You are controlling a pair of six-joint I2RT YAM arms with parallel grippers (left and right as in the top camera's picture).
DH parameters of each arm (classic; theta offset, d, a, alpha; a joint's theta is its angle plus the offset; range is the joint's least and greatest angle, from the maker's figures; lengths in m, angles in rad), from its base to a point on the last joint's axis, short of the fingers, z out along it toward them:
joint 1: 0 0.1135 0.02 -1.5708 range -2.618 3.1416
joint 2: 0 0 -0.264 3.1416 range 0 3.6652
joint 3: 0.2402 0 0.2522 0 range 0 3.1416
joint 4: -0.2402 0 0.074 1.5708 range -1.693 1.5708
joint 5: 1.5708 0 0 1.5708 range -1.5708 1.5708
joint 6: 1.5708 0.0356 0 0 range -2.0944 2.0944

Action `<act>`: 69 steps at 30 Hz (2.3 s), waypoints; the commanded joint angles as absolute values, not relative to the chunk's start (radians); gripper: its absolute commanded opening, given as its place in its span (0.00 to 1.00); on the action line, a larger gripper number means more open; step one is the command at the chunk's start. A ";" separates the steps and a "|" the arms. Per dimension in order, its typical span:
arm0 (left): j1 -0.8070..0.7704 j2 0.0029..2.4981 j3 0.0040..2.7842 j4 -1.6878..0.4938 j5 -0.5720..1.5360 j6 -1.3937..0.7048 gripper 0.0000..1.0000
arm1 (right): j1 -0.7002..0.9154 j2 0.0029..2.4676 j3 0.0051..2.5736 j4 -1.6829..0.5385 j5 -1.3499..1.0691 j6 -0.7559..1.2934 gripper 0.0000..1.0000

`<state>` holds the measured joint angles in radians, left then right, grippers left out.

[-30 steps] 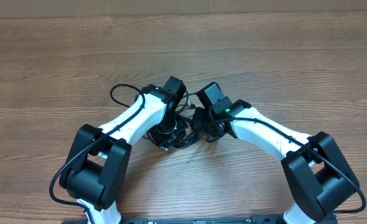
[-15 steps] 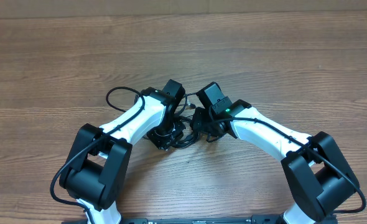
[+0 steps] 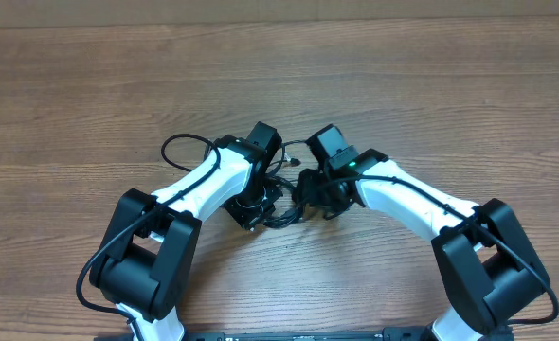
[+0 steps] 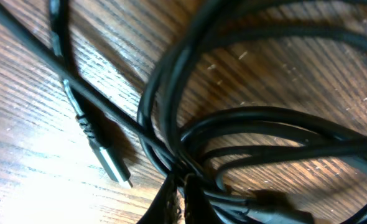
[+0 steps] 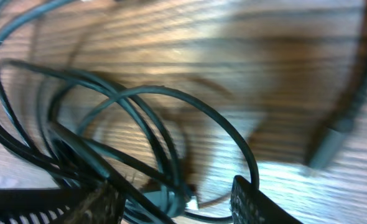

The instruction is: Untangle cables

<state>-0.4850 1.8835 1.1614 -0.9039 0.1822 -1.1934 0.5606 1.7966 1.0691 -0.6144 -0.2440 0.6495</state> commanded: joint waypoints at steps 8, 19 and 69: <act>-0.493 1.896 1.089 -0.751 0.178 -0.879 0.04 | 0.506 1.796 1.056 -0.688 -0.278 0.460 0.64; -0.491 1.896 1.133 -0.731 0.283 -0.717 0.04 | 0.523 1.796 1.056 -0.694 -0.254 0.388 0.72; -0.553 1.897 1.166 -0.861 0.169 -0.958 0.33 | 0.524 1.796 1.047 -0.731 0.006 0.392 0.75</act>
<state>-0.5491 1.8816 1.1809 -0.8516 0.2070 -0.9371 0.5198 1.7966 1.0546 -0.7399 -0.0101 0.3916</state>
